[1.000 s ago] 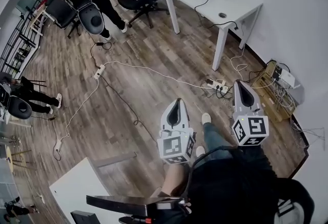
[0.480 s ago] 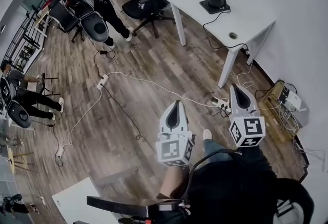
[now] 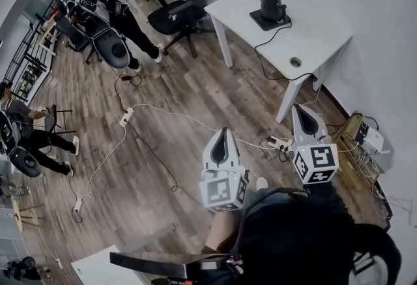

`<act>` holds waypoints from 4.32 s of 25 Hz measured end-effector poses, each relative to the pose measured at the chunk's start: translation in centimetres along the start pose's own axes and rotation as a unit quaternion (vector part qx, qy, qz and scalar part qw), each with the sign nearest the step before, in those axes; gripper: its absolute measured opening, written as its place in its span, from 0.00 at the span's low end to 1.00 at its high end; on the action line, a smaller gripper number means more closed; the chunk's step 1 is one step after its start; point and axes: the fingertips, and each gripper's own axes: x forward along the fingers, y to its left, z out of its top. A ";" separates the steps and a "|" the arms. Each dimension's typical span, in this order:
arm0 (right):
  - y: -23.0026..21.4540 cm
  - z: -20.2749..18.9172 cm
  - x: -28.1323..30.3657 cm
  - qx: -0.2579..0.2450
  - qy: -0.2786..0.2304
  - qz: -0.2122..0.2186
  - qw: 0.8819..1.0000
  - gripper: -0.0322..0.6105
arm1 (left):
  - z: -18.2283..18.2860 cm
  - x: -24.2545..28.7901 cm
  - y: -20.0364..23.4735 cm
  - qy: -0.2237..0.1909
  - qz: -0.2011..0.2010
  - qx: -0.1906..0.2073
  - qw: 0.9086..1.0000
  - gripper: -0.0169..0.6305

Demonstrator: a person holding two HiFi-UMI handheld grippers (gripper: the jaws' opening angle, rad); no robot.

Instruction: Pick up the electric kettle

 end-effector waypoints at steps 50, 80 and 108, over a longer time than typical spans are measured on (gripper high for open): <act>-0.8 2.8 45.3 0.013 0.004 -0.078 0.997 0.05 | 2.7 40.6 24.8 0.044 -0.043 -0.010 0.998 0.03; -21.0 5.2 57.6 0.044 0.001 -0.238 0.970 0.05 | 2.7 69.3 13.4 0.086 -0.221 0.022 0.971 0.03; -32.3 4.8 51.5 0.093 -0.012 -0.586 0.805 0.05 | 1.5 86.4 -3.4 0.133 -0.525 0.067 0.838 0.03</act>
